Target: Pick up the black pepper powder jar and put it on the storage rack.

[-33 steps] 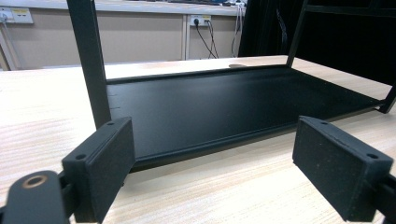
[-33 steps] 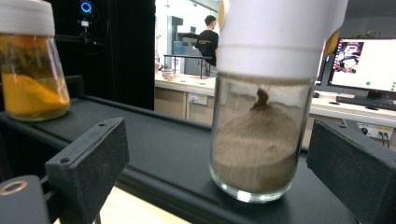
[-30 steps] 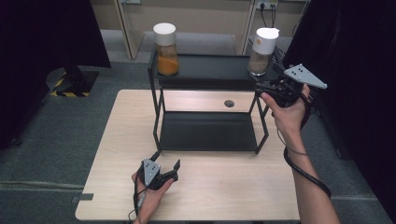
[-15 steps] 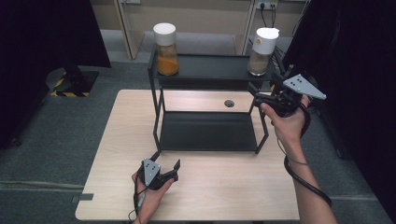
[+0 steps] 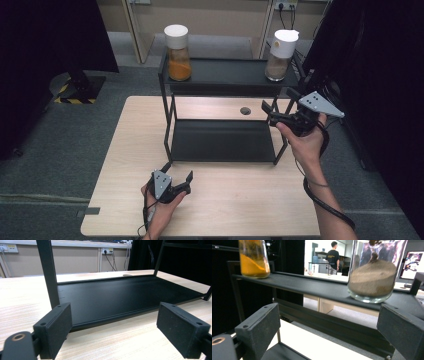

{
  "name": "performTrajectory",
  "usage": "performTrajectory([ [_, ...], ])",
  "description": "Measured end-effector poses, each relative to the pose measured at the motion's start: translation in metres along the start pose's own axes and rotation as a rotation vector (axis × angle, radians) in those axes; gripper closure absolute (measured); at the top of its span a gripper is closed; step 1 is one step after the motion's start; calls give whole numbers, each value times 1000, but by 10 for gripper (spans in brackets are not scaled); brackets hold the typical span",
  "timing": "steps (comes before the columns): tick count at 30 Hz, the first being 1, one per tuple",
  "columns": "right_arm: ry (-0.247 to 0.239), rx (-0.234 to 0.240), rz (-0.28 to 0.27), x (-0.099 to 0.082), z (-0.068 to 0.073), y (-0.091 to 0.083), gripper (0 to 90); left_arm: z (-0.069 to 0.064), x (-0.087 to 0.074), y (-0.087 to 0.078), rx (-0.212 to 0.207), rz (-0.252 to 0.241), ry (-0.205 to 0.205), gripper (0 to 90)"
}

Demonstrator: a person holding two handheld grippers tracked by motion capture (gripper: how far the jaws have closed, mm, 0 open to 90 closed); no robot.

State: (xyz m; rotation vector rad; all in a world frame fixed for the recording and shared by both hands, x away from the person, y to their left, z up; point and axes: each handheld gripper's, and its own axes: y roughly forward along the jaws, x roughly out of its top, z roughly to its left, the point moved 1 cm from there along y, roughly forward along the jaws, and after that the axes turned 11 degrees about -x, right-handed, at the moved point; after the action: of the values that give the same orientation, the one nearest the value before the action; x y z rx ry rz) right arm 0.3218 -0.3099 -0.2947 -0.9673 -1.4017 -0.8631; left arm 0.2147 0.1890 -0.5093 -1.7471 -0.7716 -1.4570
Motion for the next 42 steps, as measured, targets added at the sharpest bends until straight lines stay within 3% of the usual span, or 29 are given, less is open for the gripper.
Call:
performTrajectory([
  [42, 37, 66, 87, -57, 8, -23, 39, 0, 0, 0, 0, -1, -1, 125],
])
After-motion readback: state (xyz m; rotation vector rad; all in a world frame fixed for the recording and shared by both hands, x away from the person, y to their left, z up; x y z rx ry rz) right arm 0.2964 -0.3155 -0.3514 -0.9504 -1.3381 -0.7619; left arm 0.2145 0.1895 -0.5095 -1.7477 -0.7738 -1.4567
